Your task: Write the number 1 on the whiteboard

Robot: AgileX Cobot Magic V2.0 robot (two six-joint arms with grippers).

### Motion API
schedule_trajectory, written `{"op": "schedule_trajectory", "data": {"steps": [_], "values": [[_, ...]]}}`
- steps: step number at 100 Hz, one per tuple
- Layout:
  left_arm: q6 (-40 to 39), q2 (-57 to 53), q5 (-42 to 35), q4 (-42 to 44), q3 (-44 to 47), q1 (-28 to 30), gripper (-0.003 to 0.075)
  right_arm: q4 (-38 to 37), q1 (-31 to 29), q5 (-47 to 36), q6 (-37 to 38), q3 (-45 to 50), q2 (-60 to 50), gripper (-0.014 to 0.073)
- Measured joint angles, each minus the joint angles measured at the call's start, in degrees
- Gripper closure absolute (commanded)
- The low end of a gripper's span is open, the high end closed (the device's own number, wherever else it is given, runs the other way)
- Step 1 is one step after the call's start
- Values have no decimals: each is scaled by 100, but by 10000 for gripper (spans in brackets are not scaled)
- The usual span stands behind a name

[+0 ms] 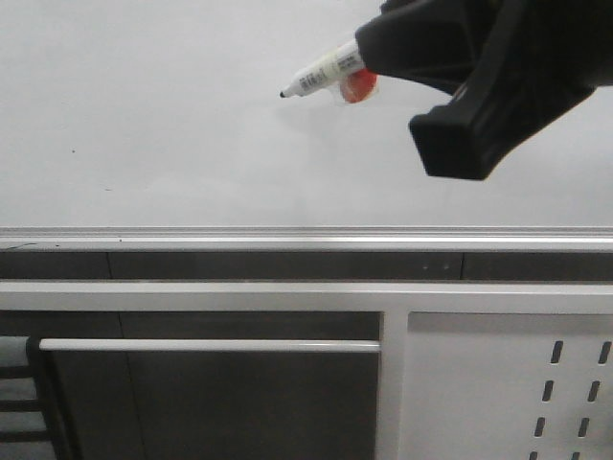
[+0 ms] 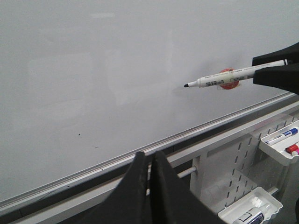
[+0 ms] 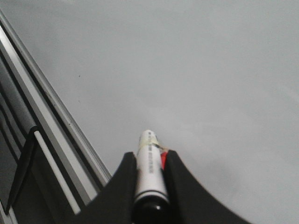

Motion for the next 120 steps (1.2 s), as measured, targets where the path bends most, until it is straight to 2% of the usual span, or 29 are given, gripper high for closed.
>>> {"op": "schedule_trajectory", "data": {"steps": [28, 120], "values": [[0, 0, 0, 0, 0, 0, 739, 384, 0, -461, 0, 0, 128, 645], [0, 0, 0, 0, 0, 0, 739, 777, -14, -583, -10, 0, 289, 645]]}}
